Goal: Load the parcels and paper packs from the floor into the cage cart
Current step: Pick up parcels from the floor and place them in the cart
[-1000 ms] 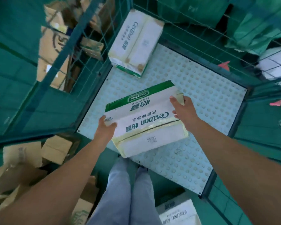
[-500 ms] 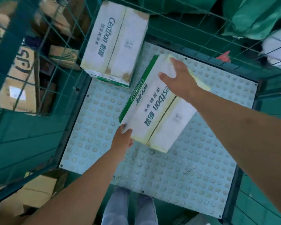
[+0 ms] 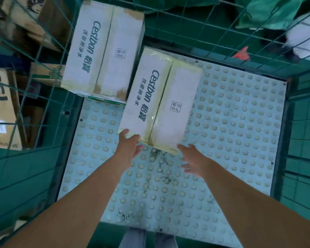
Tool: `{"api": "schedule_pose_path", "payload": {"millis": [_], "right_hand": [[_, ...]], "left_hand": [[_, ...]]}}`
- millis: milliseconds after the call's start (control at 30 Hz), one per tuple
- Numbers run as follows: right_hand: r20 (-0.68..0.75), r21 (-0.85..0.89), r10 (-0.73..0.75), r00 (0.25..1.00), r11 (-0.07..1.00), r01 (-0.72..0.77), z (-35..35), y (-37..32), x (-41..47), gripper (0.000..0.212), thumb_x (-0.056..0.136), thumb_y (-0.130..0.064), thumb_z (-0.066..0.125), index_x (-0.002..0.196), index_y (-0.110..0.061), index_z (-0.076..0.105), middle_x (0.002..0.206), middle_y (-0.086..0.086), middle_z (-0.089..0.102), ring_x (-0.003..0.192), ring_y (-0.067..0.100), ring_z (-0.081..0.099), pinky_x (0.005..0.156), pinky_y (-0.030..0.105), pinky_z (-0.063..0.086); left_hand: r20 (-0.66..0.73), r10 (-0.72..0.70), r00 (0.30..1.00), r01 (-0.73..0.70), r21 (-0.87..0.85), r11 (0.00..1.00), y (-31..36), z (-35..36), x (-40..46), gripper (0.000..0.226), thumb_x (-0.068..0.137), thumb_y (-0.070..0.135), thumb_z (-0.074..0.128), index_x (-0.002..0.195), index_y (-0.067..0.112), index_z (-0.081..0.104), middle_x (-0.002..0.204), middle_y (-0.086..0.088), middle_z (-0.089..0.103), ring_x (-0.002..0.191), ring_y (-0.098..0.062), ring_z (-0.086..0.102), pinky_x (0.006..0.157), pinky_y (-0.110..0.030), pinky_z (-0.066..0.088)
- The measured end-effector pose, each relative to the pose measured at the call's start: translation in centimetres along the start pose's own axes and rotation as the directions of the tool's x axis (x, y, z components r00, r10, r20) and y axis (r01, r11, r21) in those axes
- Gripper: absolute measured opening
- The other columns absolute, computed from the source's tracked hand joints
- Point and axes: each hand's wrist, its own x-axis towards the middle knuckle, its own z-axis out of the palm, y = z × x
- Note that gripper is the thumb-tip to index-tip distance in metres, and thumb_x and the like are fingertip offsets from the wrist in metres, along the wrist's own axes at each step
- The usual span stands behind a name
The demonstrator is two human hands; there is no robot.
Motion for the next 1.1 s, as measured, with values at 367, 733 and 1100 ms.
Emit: {"api": "schedule_pose_path", "payload": {"millis": [367,733,1100], "right_hand": [[-0.08,0.358,-0.193,0.978,0.91,0.209,2.8,-4.1,3.4,0.034,0.101,-0.024,0.061,0.13,-0.013,0.05,0.077,0.005,0.054,0.069,0.017,0.05,0.066,0.03,0.047],[-0.108,0.408,-0.25,0.962,0.872,0.272,0.2,-10.5,6.6,0.029,0.105,-0.01,0.042,0.132,-0.021,0.042,0.061,0.001,0.04,0.048,0.014,0.03,0.064,0.027,0.048],[-0.103,0.334,-0.22,0.97,0.911,0.242,3.7,-6.1,1.0,0.063,0.103,-0.023,0.059,0.158,-0.021,0.029,0.11,0.002,0.062,0.106,0.019,0.066,0.105,0.043,0.054]], "left_hand": [[0.111,0.13,0.985,-0.142,0.109,0.984,3.2,1.7,1.9,0.055,0.105,0.018,0.055,0.152,0.039,0.036,0.13,-0.008,0.061,0.113,-0.02,0.064,0.1,-0.037,0.055],[0.172,0.228,0.958,-0.271,0.293,0.917,9.3,5.2,4.6,0.068,0.104,0.024,0.052,0.162,0.039,0.02,0.096,0.013,0.051,0.083,-0.01,0.05,0.1,-0.032,0.052],[0.185,0.313,0.932,-0.358,0.313,0.88,4.3,0.0,0.4,0.07,0.101,0.018,0.056,0.161,0.028,0.022,0.161,-0.006,0.036,0.123,-0.017,0.045,0.115,-0.052,0.042]]}}
